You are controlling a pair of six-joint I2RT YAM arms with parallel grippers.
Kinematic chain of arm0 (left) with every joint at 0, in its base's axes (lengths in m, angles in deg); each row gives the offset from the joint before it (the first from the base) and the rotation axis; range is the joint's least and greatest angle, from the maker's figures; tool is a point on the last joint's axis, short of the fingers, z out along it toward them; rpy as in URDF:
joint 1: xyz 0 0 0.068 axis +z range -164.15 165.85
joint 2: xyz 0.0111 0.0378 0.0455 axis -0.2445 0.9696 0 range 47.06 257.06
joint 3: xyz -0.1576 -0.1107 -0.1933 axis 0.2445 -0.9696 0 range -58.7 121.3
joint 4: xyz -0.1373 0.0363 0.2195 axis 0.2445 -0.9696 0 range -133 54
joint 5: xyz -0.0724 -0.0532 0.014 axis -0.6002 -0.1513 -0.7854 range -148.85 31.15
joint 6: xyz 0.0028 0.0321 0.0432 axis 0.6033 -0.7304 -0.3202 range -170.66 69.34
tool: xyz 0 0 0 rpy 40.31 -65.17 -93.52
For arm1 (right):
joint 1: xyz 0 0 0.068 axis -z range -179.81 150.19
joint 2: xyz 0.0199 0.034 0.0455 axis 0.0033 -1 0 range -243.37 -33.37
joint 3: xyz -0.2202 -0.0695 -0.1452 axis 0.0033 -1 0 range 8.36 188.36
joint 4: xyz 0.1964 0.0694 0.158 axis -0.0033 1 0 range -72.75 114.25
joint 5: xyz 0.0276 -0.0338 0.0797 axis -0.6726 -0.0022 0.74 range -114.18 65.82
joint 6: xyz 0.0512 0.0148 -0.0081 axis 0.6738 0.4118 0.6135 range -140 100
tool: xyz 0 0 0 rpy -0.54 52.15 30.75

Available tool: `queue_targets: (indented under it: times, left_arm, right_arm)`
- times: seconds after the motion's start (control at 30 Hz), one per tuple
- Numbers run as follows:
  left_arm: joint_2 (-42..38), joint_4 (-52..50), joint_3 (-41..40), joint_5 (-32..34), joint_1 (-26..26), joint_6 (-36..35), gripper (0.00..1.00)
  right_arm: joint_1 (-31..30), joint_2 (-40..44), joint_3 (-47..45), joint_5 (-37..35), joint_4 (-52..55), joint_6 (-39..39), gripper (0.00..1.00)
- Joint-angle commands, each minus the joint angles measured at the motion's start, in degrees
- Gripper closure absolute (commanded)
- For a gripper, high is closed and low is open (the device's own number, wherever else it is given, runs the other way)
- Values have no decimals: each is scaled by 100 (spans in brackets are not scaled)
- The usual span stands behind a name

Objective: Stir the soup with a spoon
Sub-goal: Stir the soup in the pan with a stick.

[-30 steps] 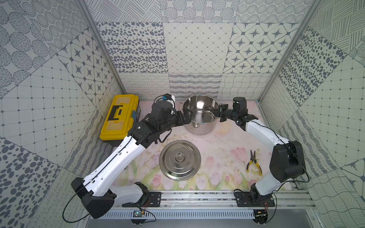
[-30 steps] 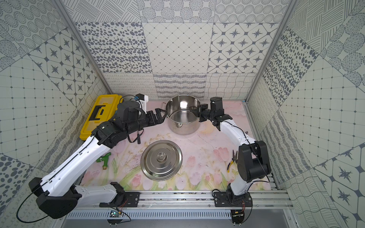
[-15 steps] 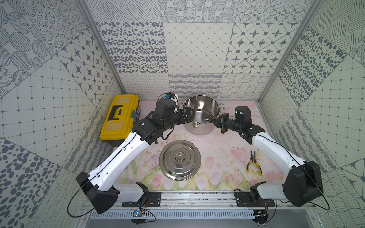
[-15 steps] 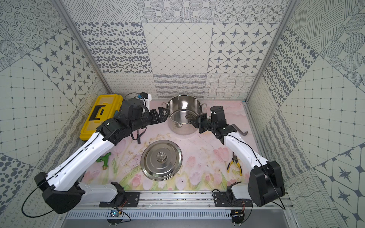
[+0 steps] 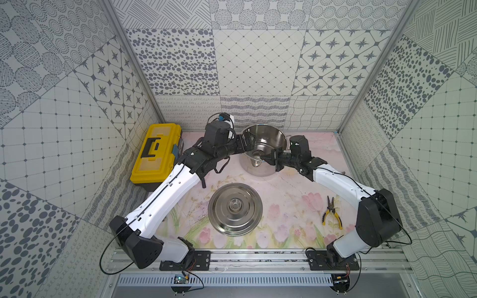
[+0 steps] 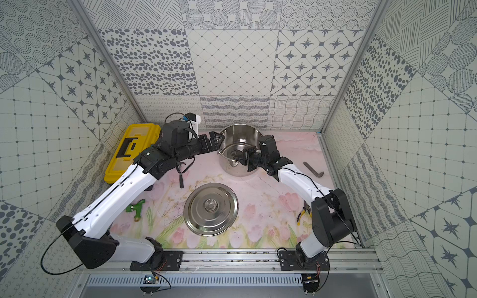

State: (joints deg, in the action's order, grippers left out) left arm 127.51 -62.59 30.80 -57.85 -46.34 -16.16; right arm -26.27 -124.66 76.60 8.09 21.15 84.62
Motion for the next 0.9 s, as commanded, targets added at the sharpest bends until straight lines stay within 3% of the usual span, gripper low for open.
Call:
queue_targets:
  times: [0.0, 0.37, 0.87]
  left_arm:
    - [-118, 749, -130, -380, 70, -75, 0]
    - [-277, 817, -240, -512, 66, -223, 0]
    - [-311, 926, -399, -692, 66, -405, 0]
  right_arm:
    - [24, -286, 530, 22, -417, 26, 100]
    - [619, -474, 726, 172, -328, -95, 100]
    - [814, 1202, -791, 195, 198, -292, 100]
